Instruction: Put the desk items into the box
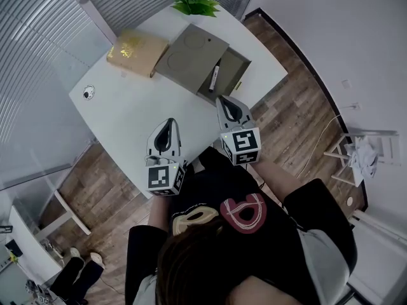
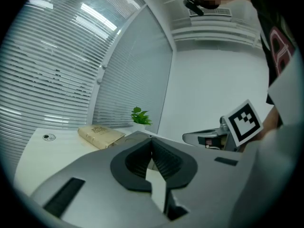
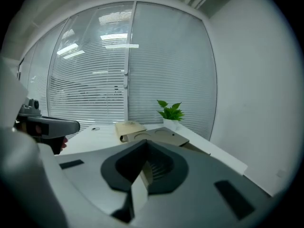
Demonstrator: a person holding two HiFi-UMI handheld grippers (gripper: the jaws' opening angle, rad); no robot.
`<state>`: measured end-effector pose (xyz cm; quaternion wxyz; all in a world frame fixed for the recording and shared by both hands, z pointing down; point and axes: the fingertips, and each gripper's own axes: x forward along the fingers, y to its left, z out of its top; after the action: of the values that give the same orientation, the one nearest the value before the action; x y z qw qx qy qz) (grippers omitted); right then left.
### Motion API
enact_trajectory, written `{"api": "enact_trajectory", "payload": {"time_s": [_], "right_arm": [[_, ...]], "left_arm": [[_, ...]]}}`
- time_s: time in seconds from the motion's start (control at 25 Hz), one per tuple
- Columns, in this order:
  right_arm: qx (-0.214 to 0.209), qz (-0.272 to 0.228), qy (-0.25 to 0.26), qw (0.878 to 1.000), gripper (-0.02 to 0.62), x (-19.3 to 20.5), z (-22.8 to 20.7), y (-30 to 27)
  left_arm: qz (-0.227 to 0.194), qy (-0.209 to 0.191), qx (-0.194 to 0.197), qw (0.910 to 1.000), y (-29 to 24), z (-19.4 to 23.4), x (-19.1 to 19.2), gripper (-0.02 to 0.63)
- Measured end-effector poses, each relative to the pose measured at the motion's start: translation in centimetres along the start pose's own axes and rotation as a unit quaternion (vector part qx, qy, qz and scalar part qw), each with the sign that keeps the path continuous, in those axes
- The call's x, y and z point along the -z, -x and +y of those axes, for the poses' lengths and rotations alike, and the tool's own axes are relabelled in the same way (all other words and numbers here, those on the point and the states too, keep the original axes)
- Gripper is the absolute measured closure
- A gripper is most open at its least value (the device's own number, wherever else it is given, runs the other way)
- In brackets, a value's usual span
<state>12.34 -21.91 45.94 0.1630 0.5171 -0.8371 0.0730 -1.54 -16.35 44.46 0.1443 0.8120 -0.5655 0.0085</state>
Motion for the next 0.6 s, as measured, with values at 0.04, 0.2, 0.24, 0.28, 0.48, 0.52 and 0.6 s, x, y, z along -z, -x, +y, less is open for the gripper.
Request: {"api": "enact_trajectory", "payload": {"time_s": [0.04,0.2,0.24,0.28,0.48,0.52,0.6], "right_arm": [[0.003,0.000,0.001,1.000,0.586,-0.1,-0.1,0.1],[0.004,-0.001,0.009,1.000,0.586,-0.4,0.1,0.2],[0.001,-0.003,0.009,1.000,0.586,-0.5,0.3,0.2],[-0.003,-0.004,0.011,1.000,0.586,-0.5,0.6,0.2],[-0.009,-0.014,0.032,0.999,0.586,-0.8,1.7,0.2],[-0.008,-0.013,0.032,0.999,0.586,-0.7,1.7,0.2],[-0.009,-0.012,0.033,0.999,0.586,-0.5,1.8,0.1]], "left_arm": [[0.001,0.001,0.000,1.0000,0.0,0.0,0.0,0.589],[0.005,0.001,-0.001,1.0000,0.2,0.0,0.2,0.589],[0.005,0.001,-0.001,1.0000,0.2,0.1,0.2,0.589],[0.005,0.001,-0.001,1.0000,0.2,0.1,0.2,0.589],[0.005,0.001,-0.002,1.0000,0.5,0.5,0.1,0.589],[0.005,0.001,-0.002,1.0000,0.5,0.6,0.2,0.589],[0.005,0.001,-0.002,1.0000,0.5,0.6,0.2,0.589]]}}
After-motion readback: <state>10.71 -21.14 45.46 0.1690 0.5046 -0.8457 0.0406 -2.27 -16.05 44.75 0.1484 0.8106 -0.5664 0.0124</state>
